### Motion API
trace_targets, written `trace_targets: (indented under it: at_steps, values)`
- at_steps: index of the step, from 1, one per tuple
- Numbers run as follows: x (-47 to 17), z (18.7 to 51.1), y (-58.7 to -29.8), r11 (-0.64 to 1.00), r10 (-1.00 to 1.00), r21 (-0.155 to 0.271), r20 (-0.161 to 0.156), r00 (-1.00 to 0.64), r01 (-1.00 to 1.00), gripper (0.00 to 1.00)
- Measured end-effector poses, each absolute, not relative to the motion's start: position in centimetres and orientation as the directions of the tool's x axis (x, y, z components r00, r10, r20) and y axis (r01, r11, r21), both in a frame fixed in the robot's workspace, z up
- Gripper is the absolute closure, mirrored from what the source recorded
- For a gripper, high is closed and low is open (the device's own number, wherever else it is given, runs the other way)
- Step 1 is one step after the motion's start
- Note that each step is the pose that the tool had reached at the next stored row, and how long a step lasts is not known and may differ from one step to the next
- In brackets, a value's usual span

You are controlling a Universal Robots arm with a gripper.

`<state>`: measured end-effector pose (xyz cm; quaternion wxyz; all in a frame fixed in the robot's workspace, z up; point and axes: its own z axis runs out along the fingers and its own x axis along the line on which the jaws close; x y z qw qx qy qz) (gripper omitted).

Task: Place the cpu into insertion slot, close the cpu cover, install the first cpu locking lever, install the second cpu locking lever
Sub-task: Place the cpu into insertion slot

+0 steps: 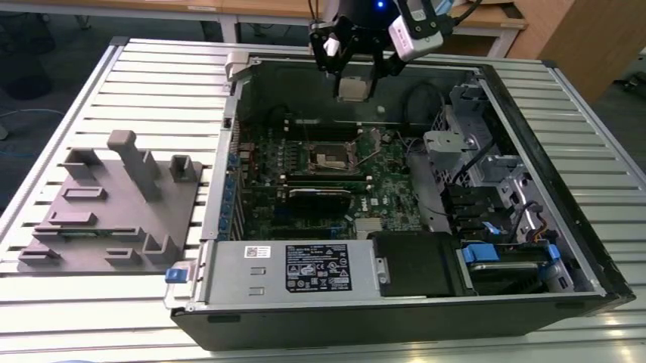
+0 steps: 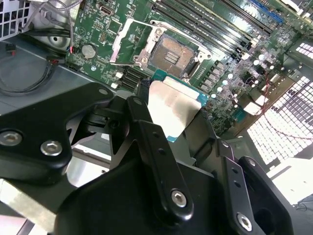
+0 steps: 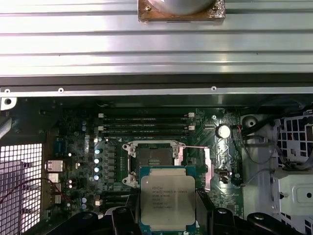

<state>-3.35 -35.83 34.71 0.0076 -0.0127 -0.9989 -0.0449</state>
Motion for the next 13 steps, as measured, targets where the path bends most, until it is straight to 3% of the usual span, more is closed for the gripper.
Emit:
trace_targets:
  at_steps: [13]
  values:
    - [-3.41, 33.86, -35.83, 0.996, 0.025, 0.09, 0.016, -1.0, 0.026, 0.46]
